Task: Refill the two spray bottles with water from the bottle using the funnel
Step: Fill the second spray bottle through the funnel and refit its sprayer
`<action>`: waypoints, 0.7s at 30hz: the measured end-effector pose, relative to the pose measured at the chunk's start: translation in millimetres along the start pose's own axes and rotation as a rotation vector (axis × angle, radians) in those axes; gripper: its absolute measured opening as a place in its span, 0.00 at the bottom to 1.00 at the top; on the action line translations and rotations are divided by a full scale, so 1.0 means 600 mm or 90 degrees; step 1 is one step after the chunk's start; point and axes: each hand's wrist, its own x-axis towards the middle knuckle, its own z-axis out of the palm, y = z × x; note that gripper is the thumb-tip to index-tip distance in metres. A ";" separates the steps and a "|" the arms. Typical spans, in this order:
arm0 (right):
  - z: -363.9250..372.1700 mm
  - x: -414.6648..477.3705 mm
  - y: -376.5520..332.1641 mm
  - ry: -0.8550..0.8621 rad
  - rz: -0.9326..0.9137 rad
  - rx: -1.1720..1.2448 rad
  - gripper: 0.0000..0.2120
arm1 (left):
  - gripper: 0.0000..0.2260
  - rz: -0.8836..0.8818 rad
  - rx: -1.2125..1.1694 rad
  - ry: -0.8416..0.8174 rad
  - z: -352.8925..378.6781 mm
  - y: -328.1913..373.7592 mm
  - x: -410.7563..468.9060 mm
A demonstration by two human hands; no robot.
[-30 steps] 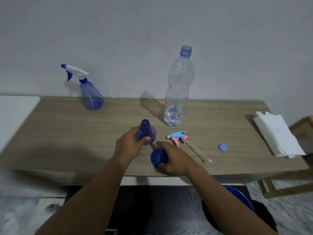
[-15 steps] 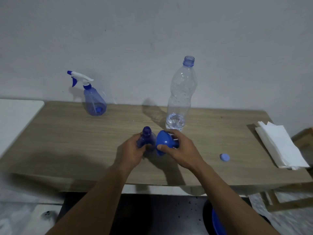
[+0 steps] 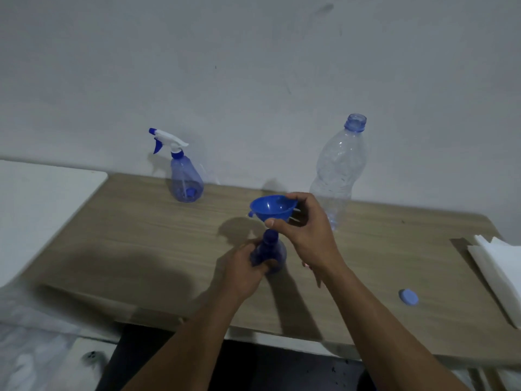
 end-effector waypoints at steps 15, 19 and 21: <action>0.002 -0.024 0.045 -0.074 -0.002 -0.159 0.46 | 0.14 -0.028 -0.037 -0.009 -0.003 0.005 -0.002; 0.010 -0.029 0.040 -0.058 -0.009 -0.190 0.48 | 0.15 -0.022 -0.044 -0.023 -0.005 0.013 -0.007; 0.012 -0.032 0.037 -0.057 -0.018 -0.198 0.47 | 0.15 -0.024 -0.035 -0.025 -0.006 0.014 -0.008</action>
